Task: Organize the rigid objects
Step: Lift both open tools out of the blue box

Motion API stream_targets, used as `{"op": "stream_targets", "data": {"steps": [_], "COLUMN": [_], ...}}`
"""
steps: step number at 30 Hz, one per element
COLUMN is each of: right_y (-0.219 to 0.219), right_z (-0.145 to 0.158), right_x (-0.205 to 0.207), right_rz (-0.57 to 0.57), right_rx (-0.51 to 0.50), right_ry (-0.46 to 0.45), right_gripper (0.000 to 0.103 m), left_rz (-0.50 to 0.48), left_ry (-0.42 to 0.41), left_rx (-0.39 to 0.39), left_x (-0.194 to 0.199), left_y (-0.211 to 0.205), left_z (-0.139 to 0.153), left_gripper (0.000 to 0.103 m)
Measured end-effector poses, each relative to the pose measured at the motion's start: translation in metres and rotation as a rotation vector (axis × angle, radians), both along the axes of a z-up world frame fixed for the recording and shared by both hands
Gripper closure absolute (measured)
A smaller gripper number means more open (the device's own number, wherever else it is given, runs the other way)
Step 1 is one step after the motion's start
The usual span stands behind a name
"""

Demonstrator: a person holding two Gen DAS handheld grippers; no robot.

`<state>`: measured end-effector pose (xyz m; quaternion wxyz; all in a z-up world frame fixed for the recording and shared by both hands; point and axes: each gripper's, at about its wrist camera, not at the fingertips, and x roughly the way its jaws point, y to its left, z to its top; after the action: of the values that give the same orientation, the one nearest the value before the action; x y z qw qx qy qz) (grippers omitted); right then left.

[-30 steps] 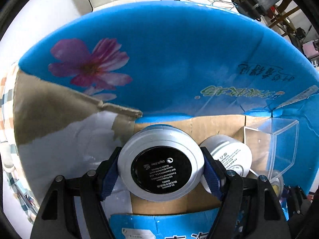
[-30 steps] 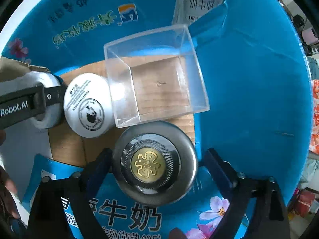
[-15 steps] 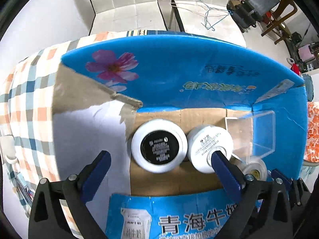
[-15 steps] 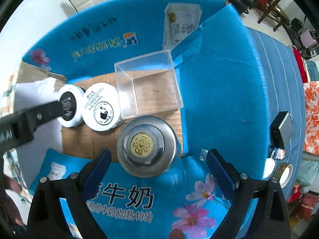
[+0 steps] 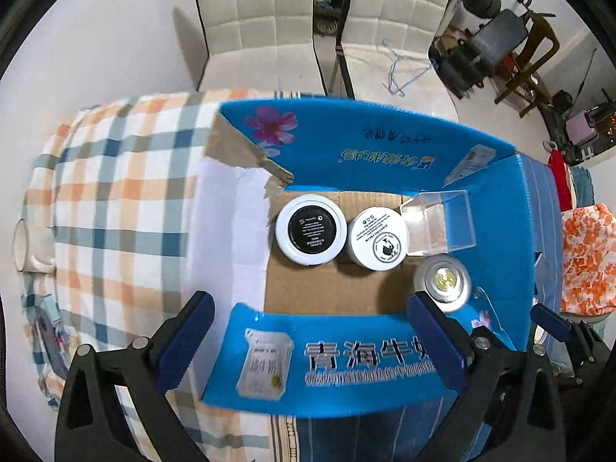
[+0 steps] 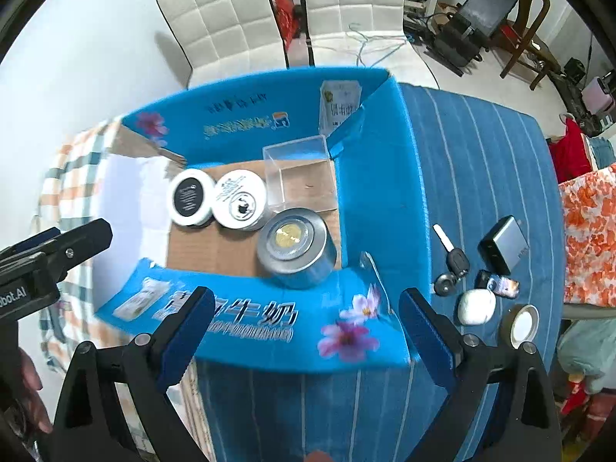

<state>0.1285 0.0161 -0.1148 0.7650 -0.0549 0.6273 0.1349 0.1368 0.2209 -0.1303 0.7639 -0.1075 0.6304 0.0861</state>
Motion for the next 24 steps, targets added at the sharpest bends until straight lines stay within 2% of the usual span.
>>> {"op": "stream_targets", "data": {"steps": [15,24], "right_y": [-0.028,-0.053], "right_z": [0.100,0.122], "right_x": [-0.048,-0.062], "right_rz": [0.030,0.049], "right_rx": [0.106,0.146], "right_ry": [-0.122,-0.138], "right_gripper": [0.005,0.005], "left_rz": [-0.044,-0.037], "left_ry": [-0.141,-0.170], "left_rx": [0.044,0.032], "left_x": [-0.057,-0.076], "left_y": [-0.042,-0.065], "left_z": [0.096,0.121], "left_gripper": [0.000,0.000]}}
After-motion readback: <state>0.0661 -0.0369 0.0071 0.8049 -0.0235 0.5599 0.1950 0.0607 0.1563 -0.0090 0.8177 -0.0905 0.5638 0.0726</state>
